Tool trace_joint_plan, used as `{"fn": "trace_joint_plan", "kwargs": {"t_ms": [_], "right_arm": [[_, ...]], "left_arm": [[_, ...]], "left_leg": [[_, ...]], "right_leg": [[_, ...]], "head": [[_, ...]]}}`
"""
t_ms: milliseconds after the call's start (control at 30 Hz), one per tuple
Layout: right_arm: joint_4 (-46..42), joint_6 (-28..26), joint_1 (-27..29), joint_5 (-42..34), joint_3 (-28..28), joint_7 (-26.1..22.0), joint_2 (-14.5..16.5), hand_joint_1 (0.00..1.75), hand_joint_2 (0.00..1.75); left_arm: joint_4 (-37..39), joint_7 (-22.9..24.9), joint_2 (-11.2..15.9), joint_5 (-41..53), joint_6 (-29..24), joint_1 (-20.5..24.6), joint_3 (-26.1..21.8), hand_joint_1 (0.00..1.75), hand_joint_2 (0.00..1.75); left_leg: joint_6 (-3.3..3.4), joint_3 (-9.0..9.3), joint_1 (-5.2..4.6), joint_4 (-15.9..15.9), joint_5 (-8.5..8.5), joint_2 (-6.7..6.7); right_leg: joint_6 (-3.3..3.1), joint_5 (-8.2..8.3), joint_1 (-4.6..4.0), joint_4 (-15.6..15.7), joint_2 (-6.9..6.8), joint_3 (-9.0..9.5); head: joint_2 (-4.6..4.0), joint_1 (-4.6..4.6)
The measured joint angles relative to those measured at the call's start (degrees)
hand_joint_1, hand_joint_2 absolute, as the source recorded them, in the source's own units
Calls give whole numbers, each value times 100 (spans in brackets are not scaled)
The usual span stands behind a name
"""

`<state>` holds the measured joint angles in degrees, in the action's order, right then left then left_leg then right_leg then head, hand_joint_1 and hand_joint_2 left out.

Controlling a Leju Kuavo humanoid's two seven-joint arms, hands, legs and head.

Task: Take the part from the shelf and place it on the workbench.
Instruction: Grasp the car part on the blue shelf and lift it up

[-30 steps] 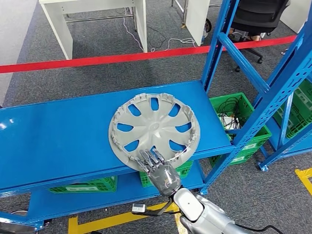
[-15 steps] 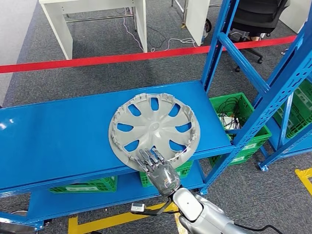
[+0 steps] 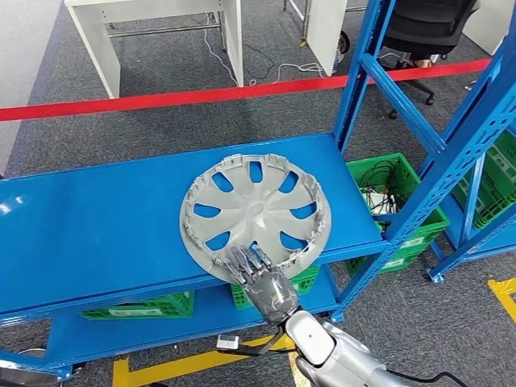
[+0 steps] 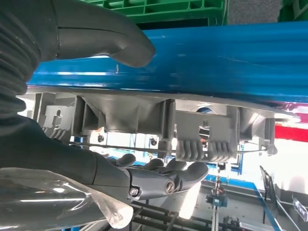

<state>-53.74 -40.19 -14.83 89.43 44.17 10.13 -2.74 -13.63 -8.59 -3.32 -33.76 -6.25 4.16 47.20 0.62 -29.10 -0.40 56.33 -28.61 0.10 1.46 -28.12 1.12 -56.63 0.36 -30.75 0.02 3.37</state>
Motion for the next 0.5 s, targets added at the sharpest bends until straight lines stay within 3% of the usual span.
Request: {"fn": "trace_joint_plan", "kwargs": {"t_ms": [267, 400, 500], "right_arm": [[107, 0, -37, 1, -10, 13, 39, 3, 175], [169, 0, -70, 10, -34, 46, 64, 56, 175], [236, -1, -104, 10, -54, 81, 90, 77, 175]], "left_arm": [[-31, 0, 1, -3, 0, -17, -2, 0, 0], [-31, 0, -1, -3, -1, -20, -3, 0, 0], [-31, 0, -3, -11, -5, -23, -3, 0, 0]], "left_leg": [[0, 0, 0, 0, 0, 0], [0, 0, 0, 0, 0, 0], [0, 0, 0, 0, 0, 0]], "right_leg": [[0, 0, 0, 0, 0, 0], [0, 0, 0, 0, 0, 0], [0, 0, 0, 0, 0, 0]], "head": [[0, 1], [0, 1], [0, 1]]}}
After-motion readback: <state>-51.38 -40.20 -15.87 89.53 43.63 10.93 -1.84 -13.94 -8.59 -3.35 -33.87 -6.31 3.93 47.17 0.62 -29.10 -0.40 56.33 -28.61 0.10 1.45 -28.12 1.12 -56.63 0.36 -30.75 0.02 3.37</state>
